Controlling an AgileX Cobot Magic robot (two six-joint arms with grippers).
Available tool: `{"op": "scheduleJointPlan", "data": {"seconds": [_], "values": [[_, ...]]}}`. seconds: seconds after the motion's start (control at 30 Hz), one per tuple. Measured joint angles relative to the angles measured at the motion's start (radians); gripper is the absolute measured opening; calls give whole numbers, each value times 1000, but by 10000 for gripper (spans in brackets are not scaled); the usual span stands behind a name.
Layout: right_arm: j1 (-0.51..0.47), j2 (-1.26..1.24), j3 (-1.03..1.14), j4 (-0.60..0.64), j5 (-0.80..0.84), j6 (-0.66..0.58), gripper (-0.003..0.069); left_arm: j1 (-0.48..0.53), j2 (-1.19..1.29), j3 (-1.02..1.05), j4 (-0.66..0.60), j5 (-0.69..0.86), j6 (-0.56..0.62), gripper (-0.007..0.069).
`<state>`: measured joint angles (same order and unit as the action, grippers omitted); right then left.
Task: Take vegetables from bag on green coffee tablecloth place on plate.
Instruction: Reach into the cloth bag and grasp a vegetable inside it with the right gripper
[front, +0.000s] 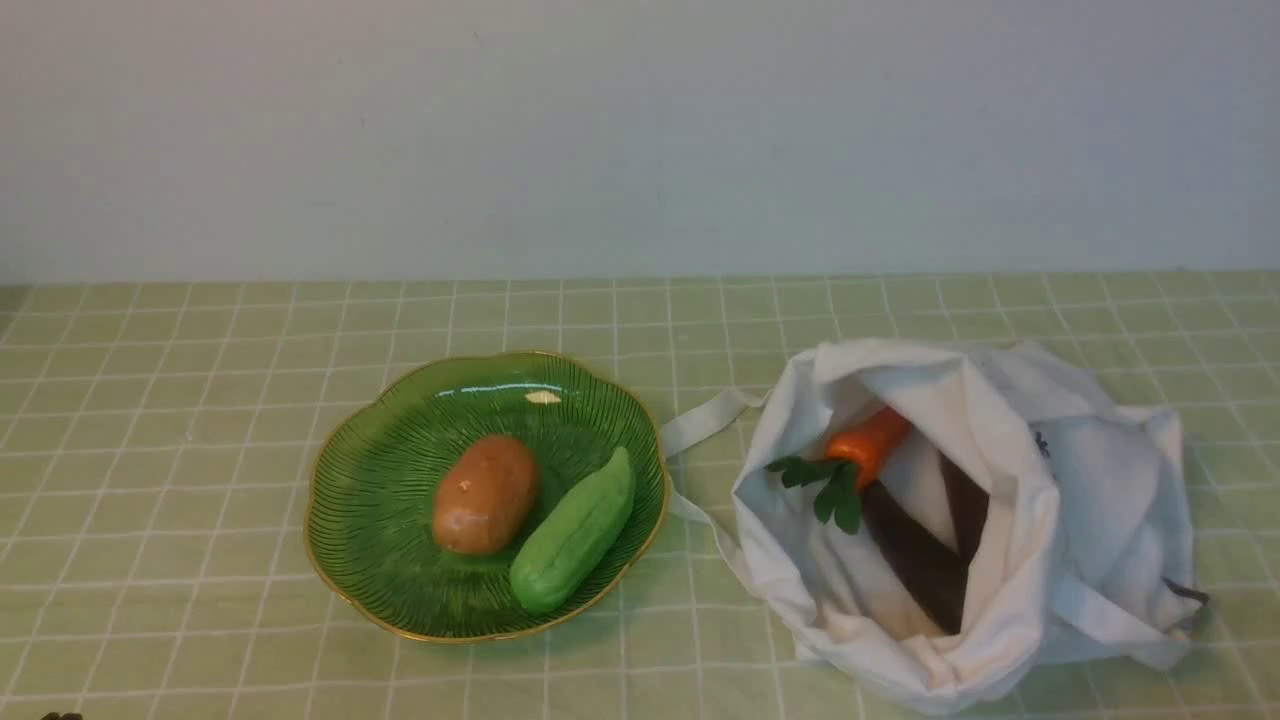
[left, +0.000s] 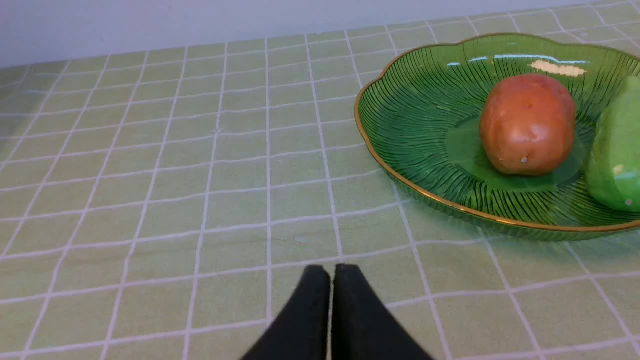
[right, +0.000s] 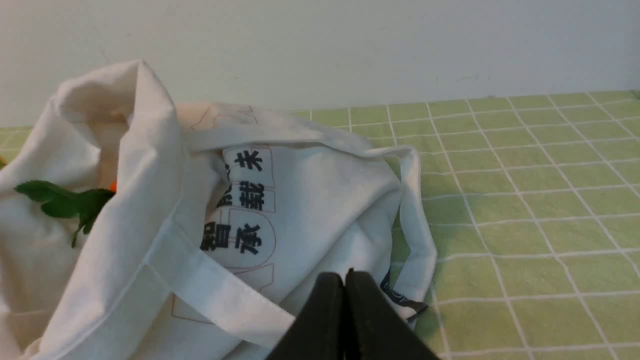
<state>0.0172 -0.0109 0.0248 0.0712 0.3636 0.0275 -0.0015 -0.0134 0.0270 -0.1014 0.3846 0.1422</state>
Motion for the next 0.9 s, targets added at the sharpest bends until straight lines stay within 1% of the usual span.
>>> {"op": "scheduleJointPlan", "data": {"seconds": [0.9], "values": [[0, 0, 0, -13, 0, 0, -15, 0, 0, 0, 0, 0, 0, -5]]}}
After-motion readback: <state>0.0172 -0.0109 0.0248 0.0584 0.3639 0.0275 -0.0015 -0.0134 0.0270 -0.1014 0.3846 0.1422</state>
